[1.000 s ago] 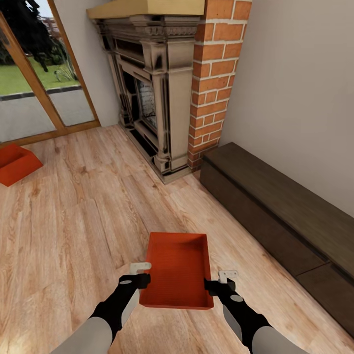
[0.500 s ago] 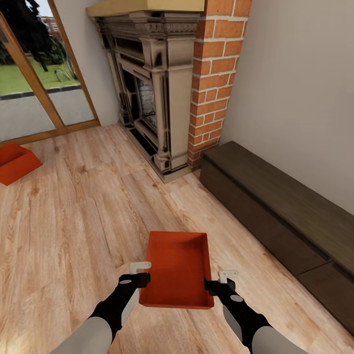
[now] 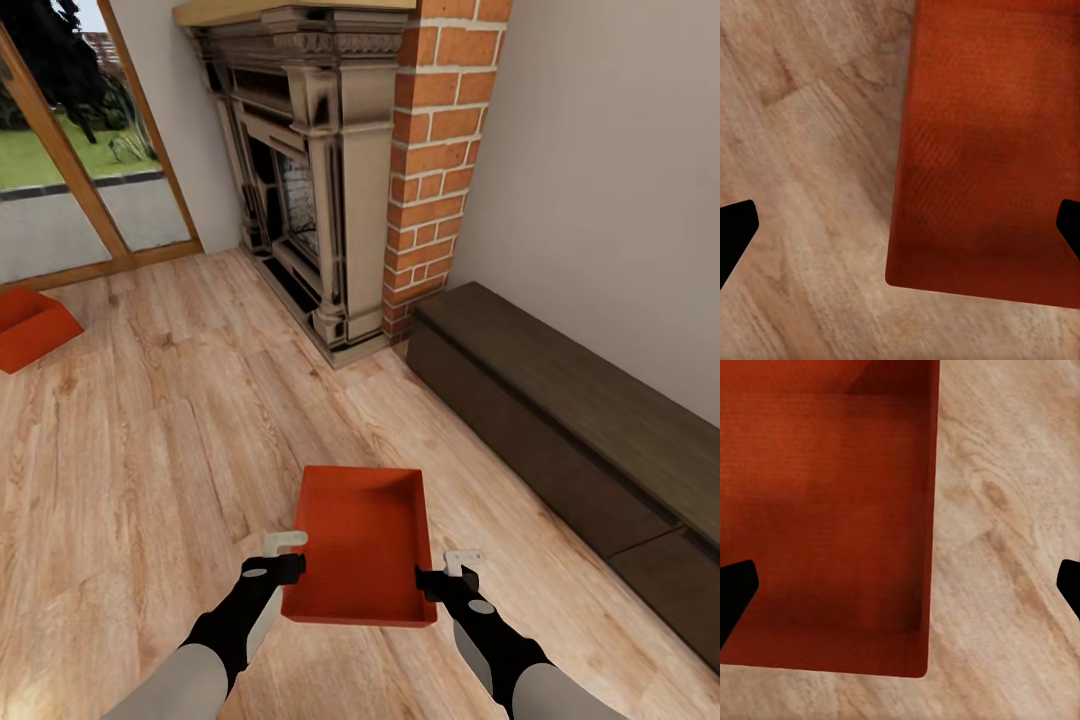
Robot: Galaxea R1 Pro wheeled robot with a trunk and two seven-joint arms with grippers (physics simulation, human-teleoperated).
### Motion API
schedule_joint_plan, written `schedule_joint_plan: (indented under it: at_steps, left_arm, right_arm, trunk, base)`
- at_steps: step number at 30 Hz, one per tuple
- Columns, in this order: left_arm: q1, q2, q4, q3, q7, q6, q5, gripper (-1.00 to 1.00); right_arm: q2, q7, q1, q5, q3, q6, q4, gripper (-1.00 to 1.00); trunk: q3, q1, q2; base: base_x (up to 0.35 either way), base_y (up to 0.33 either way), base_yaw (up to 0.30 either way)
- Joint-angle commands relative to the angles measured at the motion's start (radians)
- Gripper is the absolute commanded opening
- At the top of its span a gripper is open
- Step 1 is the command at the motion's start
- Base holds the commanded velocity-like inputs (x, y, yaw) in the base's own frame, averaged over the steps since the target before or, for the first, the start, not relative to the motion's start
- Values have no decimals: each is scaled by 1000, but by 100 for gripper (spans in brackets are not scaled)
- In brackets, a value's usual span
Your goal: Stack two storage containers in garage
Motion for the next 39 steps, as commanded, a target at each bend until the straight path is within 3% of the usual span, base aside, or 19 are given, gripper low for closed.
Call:
schedule_joint_plan:
  at_steps: [1,11,30,39]
  left_arm:
    - [0,-1,-2,2,2,5,-1,100]
    - [0,0,-4,2,2,4,-1,100]
    - [0,0,-6,3,4,1,1,100]
    - [0,0,-7,2,3,1,1,100]
  right_arm:
    - [-1,-7,-1,-7,8,-4,1,100]
    - [-1,-7,-1,-17,6,-5,1,100]
    - [-1,-7,-1,-13,7,-8,1,100]
    - [-2,-7,-1,-11,7,-8,1,100]
  trunk:
    - [-4,4,-8]
    - [-35,42,-78]
    - [-35,42,-78]
    - [-63,77,-141]
  base:
    - [0,0,0]
    - [0,0,0]
    - [0,0,0]
    - [0,0,0]
